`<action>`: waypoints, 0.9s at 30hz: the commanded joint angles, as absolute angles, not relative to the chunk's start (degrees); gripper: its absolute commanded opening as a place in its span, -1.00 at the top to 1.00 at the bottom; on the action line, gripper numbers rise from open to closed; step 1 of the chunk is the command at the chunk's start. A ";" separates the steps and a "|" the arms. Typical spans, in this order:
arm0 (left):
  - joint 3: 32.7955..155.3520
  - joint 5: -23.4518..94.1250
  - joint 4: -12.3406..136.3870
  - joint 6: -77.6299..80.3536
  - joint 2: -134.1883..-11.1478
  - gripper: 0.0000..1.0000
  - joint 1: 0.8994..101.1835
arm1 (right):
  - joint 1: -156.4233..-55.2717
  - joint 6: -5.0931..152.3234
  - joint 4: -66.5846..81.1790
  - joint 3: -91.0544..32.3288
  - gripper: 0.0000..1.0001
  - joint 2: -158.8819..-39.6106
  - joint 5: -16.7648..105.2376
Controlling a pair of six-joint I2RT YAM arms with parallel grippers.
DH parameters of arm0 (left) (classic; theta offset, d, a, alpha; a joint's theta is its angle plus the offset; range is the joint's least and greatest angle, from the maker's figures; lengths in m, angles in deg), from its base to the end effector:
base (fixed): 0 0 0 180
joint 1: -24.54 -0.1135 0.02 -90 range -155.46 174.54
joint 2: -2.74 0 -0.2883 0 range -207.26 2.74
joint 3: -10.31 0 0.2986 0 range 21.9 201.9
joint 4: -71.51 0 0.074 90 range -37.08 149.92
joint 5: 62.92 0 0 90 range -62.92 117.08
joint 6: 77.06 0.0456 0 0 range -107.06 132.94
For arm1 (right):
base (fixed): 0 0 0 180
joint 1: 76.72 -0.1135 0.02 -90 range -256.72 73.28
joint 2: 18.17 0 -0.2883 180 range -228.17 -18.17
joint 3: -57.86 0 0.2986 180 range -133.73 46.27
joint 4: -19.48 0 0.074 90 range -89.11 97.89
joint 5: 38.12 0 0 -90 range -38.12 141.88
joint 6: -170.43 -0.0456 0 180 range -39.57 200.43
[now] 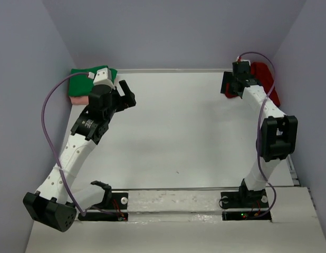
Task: Fold and stack the t-shirts
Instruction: Grab the tshirt from the pile
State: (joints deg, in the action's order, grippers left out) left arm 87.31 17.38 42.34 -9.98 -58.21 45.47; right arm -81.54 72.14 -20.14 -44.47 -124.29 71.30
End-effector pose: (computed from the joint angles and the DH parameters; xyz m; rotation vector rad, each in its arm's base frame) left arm 0.2669 -0.0939 0.4211 -0.1533 1.8073 -0.3939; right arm 0.4826 0.0255 0.2903 0.2375 2.2789 -0.2761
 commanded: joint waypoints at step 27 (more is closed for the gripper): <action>89.14 18.11 43.84 -8.15 -61.77 -0.97 46.25 | -76.81 73.39 -17.85 -58.39 -0.76 -137.85 60.93</action>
